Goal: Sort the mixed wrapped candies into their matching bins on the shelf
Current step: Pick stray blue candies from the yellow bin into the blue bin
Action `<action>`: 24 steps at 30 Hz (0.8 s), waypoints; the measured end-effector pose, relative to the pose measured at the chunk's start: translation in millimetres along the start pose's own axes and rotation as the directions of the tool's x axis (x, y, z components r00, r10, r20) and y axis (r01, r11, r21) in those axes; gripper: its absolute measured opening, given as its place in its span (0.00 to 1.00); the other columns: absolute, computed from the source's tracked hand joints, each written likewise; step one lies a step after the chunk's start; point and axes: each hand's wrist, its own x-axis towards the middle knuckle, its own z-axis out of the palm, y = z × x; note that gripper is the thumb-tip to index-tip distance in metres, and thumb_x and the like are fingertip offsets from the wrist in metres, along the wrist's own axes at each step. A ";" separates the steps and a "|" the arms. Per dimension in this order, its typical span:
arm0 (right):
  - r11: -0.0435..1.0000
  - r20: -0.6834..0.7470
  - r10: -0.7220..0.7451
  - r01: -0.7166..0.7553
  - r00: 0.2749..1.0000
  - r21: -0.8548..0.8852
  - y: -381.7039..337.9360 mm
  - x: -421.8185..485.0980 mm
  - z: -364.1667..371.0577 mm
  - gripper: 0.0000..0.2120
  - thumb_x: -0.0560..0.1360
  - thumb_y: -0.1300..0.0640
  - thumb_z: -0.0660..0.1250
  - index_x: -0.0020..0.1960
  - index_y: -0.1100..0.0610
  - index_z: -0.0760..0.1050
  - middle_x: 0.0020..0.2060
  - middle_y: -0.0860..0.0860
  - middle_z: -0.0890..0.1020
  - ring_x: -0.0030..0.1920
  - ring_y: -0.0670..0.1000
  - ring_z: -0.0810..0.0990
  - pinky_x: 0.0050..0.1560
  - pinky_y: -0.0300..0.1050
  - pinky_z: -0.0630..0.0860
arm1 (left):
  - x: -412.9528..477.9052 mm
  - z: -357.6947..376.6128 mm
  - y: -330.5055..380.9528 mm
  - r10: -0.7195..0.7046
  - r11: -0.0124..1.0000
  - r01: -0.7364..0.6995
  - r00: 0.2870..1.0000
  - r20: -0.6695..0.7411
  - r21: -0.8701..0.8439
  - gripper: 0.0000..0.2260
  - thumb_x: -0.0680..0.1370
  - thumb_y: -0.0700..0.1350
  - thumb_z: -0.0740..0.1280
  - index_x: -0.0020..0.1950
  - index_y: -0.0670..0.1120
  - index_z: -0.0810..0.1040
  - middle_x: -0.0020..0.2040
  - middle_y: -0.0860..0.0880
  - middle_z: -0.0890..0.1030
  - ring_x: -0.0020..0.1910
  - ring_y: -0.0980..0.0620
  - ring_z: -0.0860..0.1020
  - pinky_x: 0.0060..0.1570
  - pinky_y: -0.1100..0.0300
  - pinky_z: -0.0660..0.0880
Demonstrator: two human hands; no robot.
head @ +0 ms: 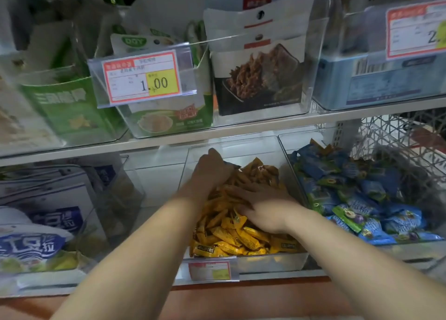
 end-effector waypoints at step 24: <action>0.995 0.084 0.081 -0.086 0.993 0.058 -9.6 -9.2 -13.9 0.38 0.73 0.28 0.57 0.78 0.44 0.59 0.78 0.51 0.61 0.77 0.57 0.58 0.73 0.56 0.62 | 23.6 26.8 -19.6 0.215 0.976 -0.215 0.977 -0.010 -0.016 0.12 0.74 0.47 0.73 0.56 0.48 0.83 0.51 0.48 0.83 0.52 0.50 0.80 0.56 0.52 0.78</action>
